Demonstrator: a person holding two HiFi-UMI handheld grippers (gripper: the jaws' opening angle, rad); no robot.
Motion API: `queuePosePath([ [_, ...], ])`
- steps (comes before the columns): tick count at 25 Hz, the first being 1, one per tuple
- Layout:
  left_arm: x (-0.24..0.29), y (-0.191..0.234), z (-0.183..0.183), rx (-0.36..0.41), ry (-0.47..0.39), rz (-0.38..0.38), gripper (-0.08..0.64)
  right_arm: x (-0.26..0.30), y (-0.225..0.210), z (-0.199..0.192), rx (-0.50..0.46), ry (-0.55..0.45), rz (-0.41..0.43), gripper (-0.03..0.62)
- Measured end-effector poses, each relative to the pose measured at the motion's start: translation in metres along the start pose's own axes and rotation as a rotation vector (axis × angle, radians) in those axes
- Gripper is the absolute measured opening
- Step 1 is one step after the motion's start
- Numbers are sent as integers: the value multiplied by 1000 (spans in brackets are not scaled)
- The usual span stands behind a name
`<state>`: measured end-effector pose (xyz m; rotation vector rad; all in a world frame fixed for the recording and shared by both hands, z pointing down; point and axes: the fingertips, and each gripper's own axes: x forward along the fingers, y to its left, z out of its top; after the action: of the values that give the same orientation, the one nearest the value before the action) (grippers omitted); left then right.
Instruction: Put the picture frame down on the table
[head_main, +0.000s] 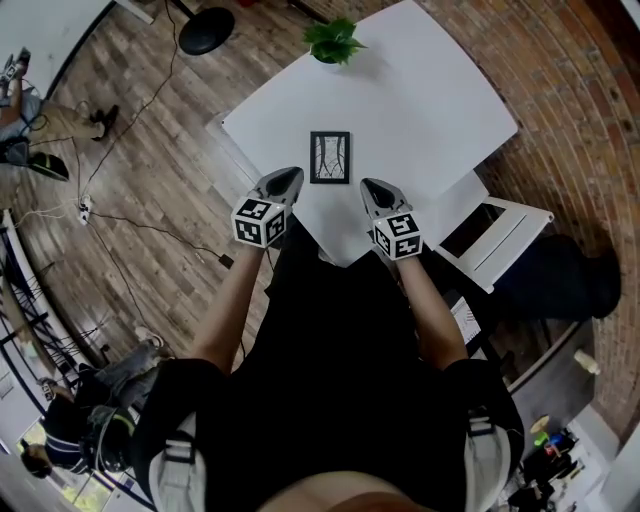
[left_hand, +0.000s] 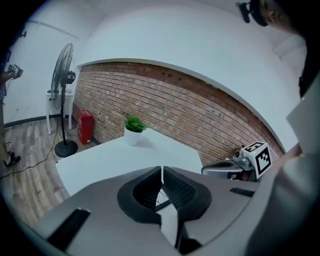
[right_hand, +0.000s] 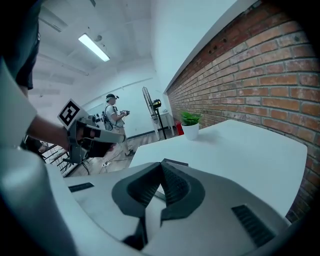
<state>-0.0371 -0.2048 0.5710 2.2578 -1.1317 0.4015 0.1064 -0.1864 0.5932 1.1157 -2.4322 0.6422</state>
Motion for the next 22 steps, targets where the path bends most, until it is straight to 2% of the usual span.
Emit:
queuePosePath([
  [9, -18, -26, -3, 17, -15, 24, 29, -21, -3, 4, -27, -30, 30, -2],
  [14, -28, -40, -10, -18, -23, 43, 29, -32, -3, -1, -38, -41, 60, -2],
  [22, -50, -61, -23, -7, -31, 97, 29, -48, -2, -11, -59, -50, 104, -2],
])
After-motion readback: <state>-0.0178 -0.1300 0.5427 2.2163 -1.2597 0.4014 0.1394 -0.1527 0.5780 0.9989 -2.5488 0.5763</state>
